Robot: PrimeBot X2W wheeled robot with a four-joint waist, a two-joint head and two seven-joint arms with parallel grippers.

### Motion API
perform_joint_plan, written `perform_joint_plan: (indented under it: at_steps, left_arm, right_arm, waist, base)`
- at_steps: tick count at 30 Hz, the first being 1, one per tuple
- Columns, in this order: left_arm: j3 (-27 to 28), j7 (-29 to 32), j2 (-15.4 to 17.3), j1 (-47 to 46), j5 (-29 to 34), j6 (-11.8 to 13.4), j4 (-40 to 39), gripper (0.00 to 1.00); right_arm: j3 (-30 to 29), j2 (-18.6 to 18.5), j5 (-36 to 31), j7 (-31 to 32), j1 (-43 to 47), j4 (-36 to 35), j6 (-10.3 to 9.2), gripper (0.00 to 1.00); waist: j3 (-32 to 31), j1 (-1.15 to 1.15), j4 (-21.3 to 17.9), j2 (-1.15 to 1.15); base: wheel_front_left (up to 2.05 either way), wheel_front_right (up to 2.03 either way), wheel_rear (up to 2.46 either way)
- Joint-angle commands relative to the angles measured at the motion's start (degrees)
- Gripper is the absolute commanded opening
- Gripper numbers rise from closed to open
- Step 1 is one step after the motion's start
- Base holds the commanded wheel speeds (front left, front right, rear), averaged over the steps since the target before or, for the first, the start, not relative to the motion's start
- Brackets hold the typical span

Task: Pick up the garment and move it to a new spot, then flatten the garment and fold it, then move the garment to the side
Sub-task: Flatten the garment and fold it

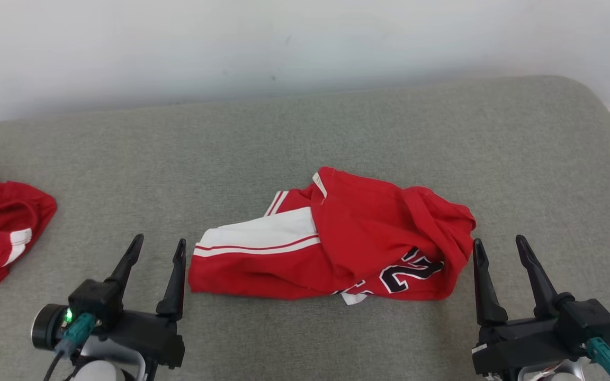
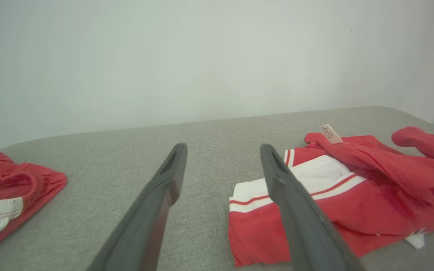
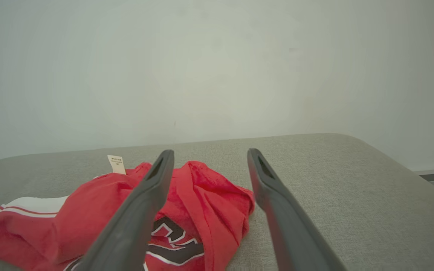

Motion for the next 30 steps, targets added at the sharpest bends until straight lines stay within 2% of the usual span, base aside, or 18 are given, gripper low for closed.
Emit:
perform_joint_plan:
  at_steps: [1,10,18,19,20,21,26,30]
  left_arm:
    - [-0.50,0.82,0.66,-1.39,-0.32,-0.24,1.50,1.00]
    - [-5.73,5.46,3.24,-5.29,-3.44,-0.25,12.88,1.00]
    - [-10.85,6.42,4.24,-6.11,-6.97,-0.25,17.19,1.00]
    - [-11.58,6.26,4.36,-6.20,-7.32,-0.25,17.78,0.97]
    - [-12.34,5.78,4.58,-6.55,-7.73,-0.25,18.12,0.46]
    - [-13.60,4.43,4.79,-7.56,-8.68,-0.25,18.30,0.00]
    - [-13.64,0.87,5.17,-9.54,-9.43,-0.25,16.18,0.00]
    - [-12.33,-0.17,5.58,-9.68,-8.96,0.63,10.94,0.00]
  right_arm:
    - [0.09,0.24,0.37,-0.27,-0.72,0.14,0.04,1.00]
    - [0.41,0.69,0.65,-0.27,-2.17,0.53,0.04,1.00]
    - [0.01,0.86,0.69,-0.27,-2.73,0.85,0.04,1.00]
    - [-0.01,0.85,0.65,-0.27,-2.82,0.87,0.04,1.00]
    - [-0.02,0.86,0.62,-0.27,-2.91,0.76,0.04,1.00]
    - [-0.11,0.90,0.54,-0.27,-2.93,0.61,0.04,1.00]
    - [-0.59,0.89,0.30,-0.27,-2.25,0.46,0.04,1.00]
    - [-0.79,0.94,0.52,-0.27,-1.39,0.75,0.04,1.00]
  waist:
    - [1.60,0.00,-1.62,0.00]
    - [4.02,0.00,-4.02,0.00]
    - [4.27,0.00,-4.12,0.00]
    - [4.22,0.00,-4.07,0.00]
    - [4.16,0.00,-4.00,0.00]
    - [4.00,0.00,-3.79,0.00]
    - [3.15,0.00,-2.59,0.00]
    - [2.02,0.00,-1.02,0.00]
  base:
    - [0.00,0.00,0.00]
    - [0.00,0.00,0.00]
    - [0.00,0.00,0.00]
    - [0.00,0.00,0.00]
    - [0.00,0.00,0.00]
    - [0.00,0.00,0.00]
    - [0.00,0.00,0.00]
    - [0.00,0.00,0.00]
